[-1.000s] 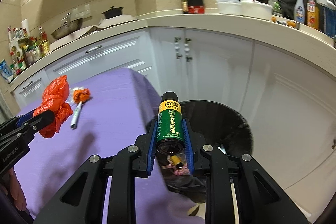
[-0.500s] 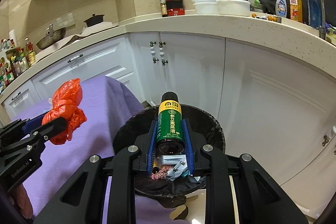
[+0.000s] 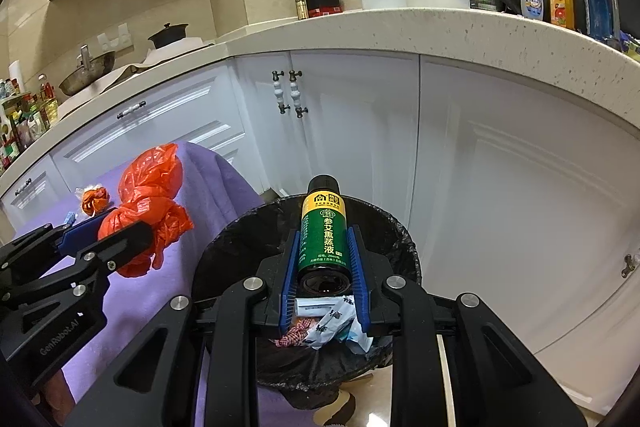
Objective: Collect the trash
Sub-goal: 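Carry orange bag and green bottle over the bin and open both tools to drop them, then move both tools back over the table toward the remaining tubes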
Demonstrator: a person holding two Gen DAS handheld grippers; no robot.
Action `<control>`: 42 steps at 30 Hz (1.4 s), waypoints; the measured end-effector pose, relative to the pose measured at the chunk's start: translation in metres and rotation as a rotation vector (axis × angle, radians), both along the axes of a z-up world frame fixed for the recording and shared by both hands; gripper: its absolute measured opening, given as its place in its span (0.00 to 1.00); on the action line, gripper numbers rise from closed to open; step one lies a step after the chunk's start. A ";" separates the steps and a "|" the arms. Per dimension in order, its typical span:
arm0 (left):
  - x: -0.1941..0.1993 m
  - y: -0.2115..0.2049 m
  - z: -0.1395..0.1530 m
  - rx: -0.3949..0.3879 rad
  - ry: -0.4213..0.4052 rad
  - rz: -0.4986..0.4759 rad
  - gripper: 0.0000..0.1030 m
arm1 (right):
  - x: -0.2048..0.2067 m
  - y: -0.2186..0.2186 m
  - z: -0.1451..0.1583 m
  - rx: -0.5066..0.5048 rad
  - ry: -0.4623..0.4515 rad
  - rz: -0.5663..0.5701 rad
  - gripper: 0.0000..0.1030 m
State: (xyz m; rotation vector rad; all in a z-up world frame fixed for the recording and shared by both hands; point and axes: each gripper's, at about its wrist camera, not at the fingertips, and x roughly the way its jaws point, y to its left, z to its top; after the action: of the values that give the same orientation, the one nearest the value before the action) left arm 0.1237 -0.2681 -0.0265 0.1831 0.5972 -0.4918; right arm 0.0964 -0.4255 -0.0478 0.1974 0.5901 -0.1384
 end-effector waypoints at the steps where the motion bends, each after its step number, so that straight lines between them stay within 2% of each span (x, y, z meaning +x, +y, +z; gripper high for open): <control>1: 0.002 -0.003 -0.001 0.002 0.001 -0.001 0.32 | 0.001 -0.001 -0.001 0.001 0.002 0.000 0.24; 16: 0.028 -0.021 -0.025 0.040 0.050 0.027 0.34 | 0.023 -0.012 -0.025 0.024 0.045 -0.008 0.24; 18: 0.030 -0.020 -0.027 0.042 0.049 0.034 0.39 | 0.025 -0.013 -0.028 0.031 0.049 -0.015 0.31; 19: 0.031 -0.020 -0.028 0.042 0.053 0.034 0.42 | 0.025 -0.013 -0.029 0.034 0.050 -0.019 0.39; 20: 0.031 -0.019 -0.029 0.042 0.053 0.035 0.46 | 0.025 -0.013 -0.030 0.036 0.050 -0.022 0.42; 26: 0.033 -0.016 -0.030 0.032 0.065 0.034 0.48 | 0.022 -0.013 -0.030 0.034 0.053 -0.028 0.43; 30: 0.034 -0.015 -0.029 0.026 0.064 0.035 0.54 | 0.021 -0.014 -0.028 0.031 0.050 -0.034 0.44; 37: 0.031 -0.014 -0.027 0.021 0.058 0.035 0.54 | 0.020 -0.014 -0.027 0.029 0.052 -0.041 0.45; 39: 0.031 -0.012 -0.025 0.018 0.055 0.039 0.59 | 0.021 -0.014 -0.027 0.029 0.053 -0.037 0.45; 42: 0.030 -0.007 -0.021 0.010 0.050 0.047 0.59 | 0.021 -0.013 -0.025 0.027 0.048 -0.036 0.47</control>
State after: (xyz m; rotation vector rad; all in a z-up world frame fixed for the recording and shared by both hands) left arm 0.1535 -0.2752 -0.0473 0.1661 0.6516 -0.4489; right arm 0.1169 -0.4385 -0.0732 0.2313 0.6370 -0.1701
